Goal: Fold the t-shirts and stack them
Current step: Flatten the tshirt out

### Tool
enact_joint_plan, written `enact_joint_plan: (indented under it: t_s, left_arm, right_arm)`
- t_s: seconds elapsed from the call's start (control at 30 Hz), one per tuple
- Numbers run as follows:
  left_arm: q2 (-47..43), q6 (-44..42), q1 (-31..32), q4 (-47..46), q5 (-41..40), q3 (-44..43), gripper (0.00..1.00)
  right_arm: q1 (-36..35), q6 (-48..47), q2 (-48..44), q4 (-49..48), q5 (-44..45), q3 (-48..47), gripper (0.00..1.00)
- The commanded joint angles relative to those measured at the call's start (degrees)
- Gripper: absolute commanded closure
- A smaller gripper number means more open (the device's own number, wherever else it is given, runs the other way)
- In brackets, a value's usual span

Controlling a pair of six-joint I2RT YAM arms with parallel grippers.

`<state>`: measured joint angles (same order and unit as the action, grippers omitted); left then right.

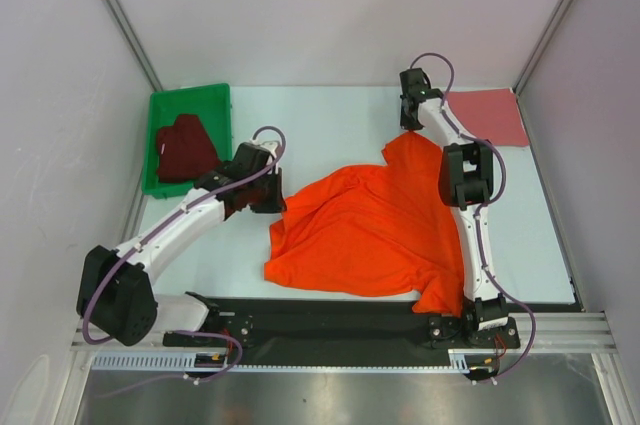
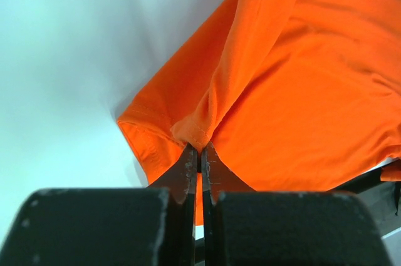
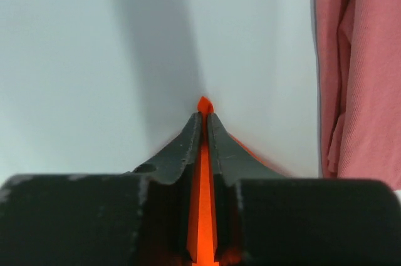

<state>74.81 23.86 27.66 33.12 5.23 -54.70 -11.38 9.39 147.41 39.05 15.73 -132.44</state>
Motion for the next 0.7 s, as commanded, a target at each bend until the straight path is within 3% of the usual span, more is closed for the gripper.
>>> enact_joint_plan:
  t_s: [0.0,0.07,0.2,0.43,0.67]
  left_arm:
    - [-2.38,-1.36,-1.2,0.71,0.57,-1.02,1.0]
    - [-2.12,-1.53,-1.55,1.41,-0.13,-1.9,1.0]
    - [-1.94,-1.88,-2.26,4.66,-2.59,-5.49,0.99]
    - [-2.91,-3.11,-3.75,10.29,-8.66,-12.79,1.0]
    - [-3.61,-2.67,-4.02,16.53,-17.34,-24.92,1.0]
  right_arm:
    - [0.74,0.37,-0.28,1.03,-2.02,-1.93,0.94]
    - [0.83,-0.07,-0.9,1.99,-1.06,-3.52,1.0]
    - [1.44,-0.25,-5.63,3.05,0.62,-5.2,1.0]
    - [3.64,1.33,-24.17,4.54,2.73,1.83,1.0]
    - [4.87,3.18,-39.47,7.88,1.94,2.36,1.0]
